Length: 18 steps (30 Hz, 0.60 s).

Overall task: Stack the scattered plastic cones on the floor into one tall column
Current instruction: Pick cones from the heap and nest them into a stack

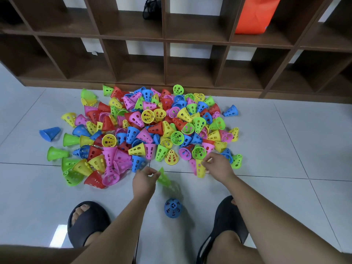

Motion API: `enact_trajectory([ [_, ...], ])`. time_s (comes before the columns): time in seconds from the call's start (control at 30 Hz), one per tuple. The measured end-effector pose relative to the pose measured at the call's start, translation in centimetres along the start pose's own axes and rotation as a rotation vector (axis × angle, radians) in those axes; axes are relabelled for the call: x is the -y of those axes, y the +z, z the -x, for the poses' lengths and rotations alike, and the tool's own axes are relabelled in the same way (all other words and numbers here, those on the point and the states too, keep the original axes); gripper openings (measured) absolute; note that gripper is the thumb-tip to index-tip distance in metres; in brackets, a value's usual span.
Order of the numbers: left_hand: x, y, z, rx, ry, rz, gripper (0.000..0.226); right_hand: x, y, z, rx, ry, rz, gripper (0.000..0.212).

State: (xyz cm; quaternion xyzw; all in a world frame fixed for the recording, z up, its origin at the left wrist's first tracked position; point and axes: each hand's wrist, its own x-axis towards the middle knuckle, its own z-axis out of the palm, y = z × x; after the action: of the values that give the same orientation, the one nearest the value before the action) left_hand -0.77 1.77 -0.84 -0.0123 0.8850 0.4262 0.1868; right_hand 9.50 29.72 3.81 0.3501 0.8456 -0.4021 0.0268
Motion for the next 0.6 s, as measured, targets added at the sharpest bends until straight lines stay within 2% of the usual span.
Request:
enact_trajectory([
  [0.1,-0.8,0.0,0.6,0.115,-0.118,0.355,0.021,1.9,0.0,0.4,-0.009,-0.063,-0.091,0.012],
  [0.2,-1.5,-0.4,1.7,0.267,-0.198,0.501,0.022,3.2,-0.4,1.2,0.081,0.041,-0.431,0.012],
  [0.27,-1.5,-0.4,2.3,0.354,-0.238,0.477,0.023,3.5,-0.7,1.5,0.186,0.15,-0.668,0.011],
  [0.37,-1.6,-0.2,3.2,0.544,-0.258,0.417,0.023,3.3,-0.8,2.0,0.363,0.27,-0.841,0.019],
  [0.47,-1.4,0.2,3.8,0.704,-0.238,0.309,0.02,2.6,-0.5,3.2,0.552,0.339,-0.883,0.027],
  [0.6,-0.4,0.8,4.4,0.68,-0.249,0.192,0.012,1.3,0.7,4.6,0.817,0.338,-0.746,0.017],
])
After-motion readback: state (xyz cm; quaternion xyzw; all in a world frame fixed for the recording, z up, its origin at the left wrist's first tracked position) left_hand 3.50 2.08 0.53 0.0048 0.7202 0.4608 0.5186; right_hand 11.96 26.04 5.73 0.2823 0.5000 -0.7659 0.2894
